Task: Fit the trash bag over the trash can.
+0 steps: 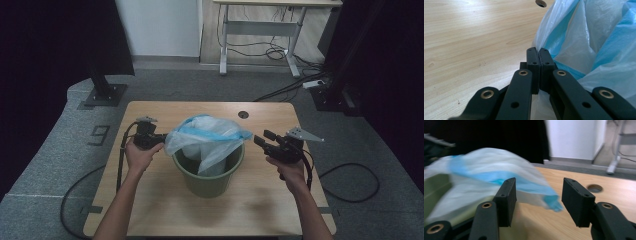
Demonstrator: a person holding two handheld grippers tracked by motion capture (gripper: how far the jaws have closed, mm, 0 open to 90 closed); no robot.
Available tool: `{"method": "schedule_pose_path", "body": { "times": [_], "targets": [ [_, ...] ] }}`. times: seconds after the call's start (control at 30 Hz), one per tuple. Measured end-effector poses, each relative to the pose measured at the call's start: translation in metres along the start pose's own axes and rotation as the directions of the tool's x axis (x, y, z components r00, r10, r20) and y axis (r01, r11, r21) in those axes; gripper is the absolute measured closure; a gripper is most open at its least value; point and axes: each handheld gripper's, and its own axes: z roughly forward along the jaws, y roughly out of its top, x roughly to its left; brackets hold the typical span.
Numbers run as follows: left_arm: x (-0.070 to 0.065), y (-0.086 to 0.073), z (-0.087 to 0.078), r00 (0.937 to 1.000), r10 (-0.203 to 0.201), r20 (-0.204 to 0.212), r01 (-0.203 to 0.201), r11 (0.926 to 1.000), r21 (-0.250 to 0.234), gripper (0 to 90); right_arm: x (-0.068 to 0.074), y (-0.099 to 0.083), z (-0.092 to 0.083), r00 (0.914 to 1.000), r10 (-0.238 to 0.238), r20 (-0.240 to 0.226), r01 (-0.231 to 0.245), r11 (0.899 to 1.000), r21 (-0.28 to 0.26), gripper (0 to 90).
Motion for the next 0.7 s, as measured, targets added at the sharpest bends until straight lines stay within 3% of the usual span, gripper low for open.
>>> {"method": "schedule_pose_path", "body": {
  "times": [0.23, 0.5, 0.53, 0.7],
  "targets": [
    [-0.001, 0.001, -0.002, 0.9999, -0.008, -0.007, 0.008, 1.0, 0.0, 88.9, 0.033, 0.015, 0.002, 0.9904, -0.09, -0.105, 0.093, 0.995, 0.025, 43.6],
    [-0.005, 0.004, -0.001, 1.0, -0.004, -0.007, 0.004, 1.0, 0.003, 89.0, 0.056, 0.024, 0.019, 0.9751, -0.152, -0.161, 0.164, 0.985, 0.063, 43.7],
    [-0.005, 0.004, -0.001, 1.0, -0.003, -0.008, 0.003, 1.0, 0.003, 89.0, 0.062, 0.024, 0.024, 0.9696, -0.171, -0.175, 0.186, 0.979, 0.077, 44.3],
    [-0.007, 0.005, 0.0, 1.0, -0.001, -0.008, 0.001, 1.0, 0.005, 89.0, 0.07, 0.024, 0.033, 0.9628, -0.195, -0.188, 0.216, 0.971, 0.103, 44.5]
  ]
}}
